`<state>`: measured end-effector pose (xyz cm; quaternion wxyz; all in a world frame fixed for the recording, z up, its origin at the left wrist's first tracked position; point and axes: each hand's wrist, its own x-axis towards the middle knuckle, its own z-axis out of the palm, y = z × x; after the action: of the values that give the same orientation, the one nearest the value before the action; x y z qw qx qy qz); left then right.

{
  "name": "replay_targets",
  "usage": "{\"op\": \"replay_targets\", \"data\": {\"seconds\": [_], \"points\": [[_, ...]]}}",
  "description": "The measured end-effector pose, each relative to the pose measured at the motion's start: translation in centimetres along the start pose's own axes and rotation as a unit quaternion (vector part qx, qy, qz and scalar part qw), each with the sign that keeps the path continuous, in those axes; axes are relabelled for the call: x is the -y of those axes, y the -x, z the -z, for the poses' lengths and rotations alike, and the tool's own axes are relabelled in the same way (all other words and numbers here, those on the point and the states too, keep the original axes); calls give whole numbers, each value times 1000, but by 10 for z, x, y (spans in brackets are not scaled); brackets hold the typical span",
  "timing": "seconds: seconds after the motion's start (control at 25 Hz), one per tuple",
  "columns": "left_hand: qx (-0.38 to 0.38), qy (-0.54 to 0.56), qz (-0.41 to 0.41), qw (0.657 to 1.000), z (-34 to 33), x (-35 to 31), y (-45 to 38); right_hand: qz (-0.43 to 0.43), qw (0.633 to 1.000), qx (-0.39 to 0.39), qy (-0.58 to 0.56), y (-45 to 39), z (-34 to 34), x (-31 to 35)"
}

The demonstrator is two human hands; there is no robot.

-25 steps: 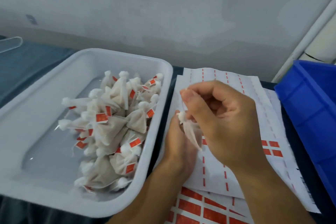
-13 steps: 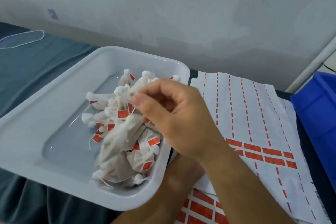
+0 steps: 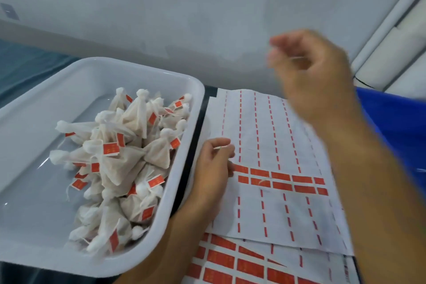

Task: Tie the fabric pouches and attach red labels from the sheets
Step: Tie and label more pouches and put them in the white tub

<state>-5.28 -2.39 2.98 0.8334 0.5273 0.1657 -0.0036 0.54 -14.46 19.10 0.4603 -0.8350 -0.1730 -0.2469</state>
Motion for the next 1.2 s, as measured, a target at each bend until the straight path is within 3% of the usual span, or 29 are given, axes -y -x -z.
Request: {"op": "replay_targets", "data": {"seconds": [0.04,0.12,0.2,0.24,0.36,0.48,0.56,0.68,0.84,1.04,1.2], "points": [[3,-137,-64,989,2,4,1,-26,998,-40,38,-17,26,-19],[-11,-371,-179,911,6,8,1,-92,985,-101,107,-41,81,-63],[-20,-512,-242,824,11,14,0,-155,961,-143,179,-51,138,-113],[-8,-553,-241,798,13,17,-2,-186,947,-153,212,-49,167,-142],[46,-610,-203,765,19,18,-6,-293,904,-90,297,-17,250,-238],[93,-638,-190,741,23,17,-10,-405,831,58,377,42,281,-278],[116,-646,-183,732,23,14,-12,-447,800,140,375,73,276,-274],[125,-639,-166,740,19,13,-10,-450,811,191,320,86,259,-268],[71,-622,-161,763,19,18,-7,-392,844,187,315,81,232,-260],[71,-609,-182,769,21,15,-6,-363,872,155,289,66,214,-250],[59,-608,-175,772,20,18,-7,-376,852,188,313,57,202,-250]]}}
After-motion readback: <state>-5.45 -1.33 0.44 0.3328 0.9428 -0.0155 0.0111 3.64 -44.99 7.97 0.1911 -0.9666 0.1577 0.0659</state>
